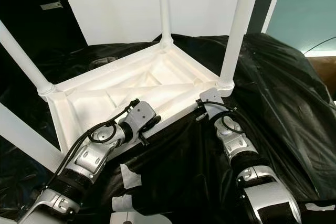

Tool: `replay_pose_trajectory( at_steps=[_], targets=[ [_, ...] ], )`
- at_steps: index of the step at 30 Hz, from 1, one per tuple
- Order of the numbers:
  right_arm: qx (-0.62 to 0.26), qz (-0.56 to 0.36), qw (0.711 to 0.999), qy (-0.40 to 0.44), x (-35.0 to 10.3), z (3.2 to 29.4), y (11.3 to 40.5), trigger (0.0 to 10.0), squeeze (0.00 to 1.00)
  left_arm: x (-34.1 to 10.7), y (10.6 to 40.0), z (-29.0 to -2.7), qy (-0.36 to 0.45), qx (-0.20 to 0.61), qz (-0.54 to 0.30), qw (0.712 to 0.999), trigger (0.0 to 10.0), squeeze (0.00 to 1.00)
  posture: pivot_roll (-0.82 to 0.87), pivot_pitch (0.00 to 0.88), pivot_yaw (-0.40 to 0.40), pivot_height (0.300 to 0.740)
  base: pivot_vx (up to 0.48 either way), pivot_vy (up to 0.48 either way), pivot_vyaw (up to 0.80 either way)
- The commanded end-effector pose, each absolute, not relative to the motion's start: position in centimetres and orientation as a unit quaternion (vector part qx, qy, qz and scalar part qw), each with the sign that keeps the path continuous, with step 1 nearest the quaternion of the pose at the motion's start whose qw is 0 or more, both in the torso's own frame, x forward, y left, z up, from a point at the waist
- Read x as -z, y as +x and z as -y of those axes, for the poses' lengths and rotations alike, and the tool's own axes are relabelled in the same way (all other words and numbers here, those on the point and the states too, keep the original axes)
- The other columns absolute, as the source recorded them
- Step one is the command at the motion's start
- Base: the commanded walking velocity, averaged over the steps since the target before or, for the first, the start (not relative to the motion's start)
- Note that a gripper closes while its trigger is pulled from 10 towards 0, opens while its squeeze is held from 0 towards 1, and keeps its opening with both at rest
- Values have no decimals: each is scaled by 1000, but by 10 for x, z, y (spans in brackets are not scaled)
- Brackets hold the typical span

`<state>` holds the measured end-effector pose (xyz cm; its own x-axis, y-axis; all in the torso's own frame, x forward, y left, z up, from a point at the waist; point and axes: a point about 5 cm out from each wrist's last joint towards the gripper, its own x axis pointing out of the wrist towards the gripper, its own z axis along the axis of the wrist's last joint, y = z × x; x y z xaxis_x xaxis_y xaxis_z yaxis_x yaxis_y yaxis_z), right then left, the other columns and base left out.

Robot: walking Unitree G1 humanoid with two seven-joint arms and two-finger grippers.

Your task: Building children table

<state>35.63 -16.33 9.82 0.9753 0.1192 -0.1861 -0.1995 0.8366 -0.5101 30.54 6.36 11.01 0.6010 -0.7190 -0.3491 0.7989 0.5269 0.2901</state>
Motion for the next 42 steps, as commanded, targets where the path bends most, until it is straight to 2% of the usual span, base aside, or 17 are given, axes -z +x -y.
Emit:
replay_pose_trajectory(
  at_steps=[1, 2, 3, 5, 7, 10, 13, 16, 19, 30, 31, 32, 33, 42],
  targets=[
    [-105, -22, 960, -259, -117, 146, 362, 10000, 0, -75, 282, -51, 195, 518, -168, 816, 10000, 0, -21, 0, 60, 740, 0, 0, 0],
    [-105, -13, 962, -251, -118, 144, 360, 10000, 0, -77, 286, -51, 195, 500, -155, 830, 10000, 0, -21, 0, 58, 740, 0, 0, 0],
    [-105, -13, 962, -251, -118, 144, 360, 10000, 0, -77, 286, -51, 195, 500, -155, 830, 10000, 0, -21, 0, 58, 740, 0, 0, 0],
    [-91, -2, 970, -226, -115, 142, 350, 10000, 0, -84, 294, -53, 171, 460, -117, 863, 10000, 0, -27, 0, 58, 740, 0, 0, 0],
    [-77, 5, 975, -209, -109, 142, 339, 10000, 0, -90, 297, -57, 142, 435, -94, 884, 10000, 0, -35, 0, 58, 740, 0, 0, 0],
    [-48, 4, 982, -184, -103, 146, 325, 10000, 0, -95, 298, -62, 101, 418, -78, 900, 10000, 0, -40, 0, 60, 740, 0, 0, 0],
    [-41, 4, 983, -178, -101, 147, 322, 10000, 0, -97, 297, -64, 91, 414, -74, 903, 10000, 0, -40, 0, 60, 740, 0, 0, 0],
    [-11, -3, 988, -157, -94, 154, 299, 10000, 0, -99, 289, -75, 50, 417, -63, 905, 10000, 0, -49, 0, 65, 740, 0, 0, 0],
    [-5, -8, 988, -154, -92, 156, 292, 10000, 0, -98, 283, -82, 40, 430, -57, 900, 10000, 0, -48, 0, 65, 740, 0, 0, 0],
    [-1, -6, 987, -164, -102, 158, 294, 10000, 0, -103, 256, -118, -5, 460, -18, 888, 10000, 0, -13, 0, 52, 740, 0, 0, 0],
    [-3, -4, 986, -165, -103, 158, 296, 10000, 0, -102, 251, -124, -14, 461, -12, 887, 10000, 133, -9, 0, 50, 740, 0, 0, 0],
    [-3, -4, 986, -165, -103, 158, 296, 10000, 0, -102, 251, -124, -14, 461, -12, 887, 10000, 133, -9, 0, 50, 740, 0, 0, 0],
    [-4, -5, 986, -166, -104, 157, 296, 10000, 0, -100, 244, -129, -18, 464, -6, 886, 10000, 1000, -3, 0, 48, 740, 0, 0, 0],
    [-15, -14, 985, -174, -101, 154, 293, 10000, 0, -101, 211, -142, -26, 464, 31, 885, 10000, 1000, 21, 0, 39, 740, 0, 0, 0]
  ],
)
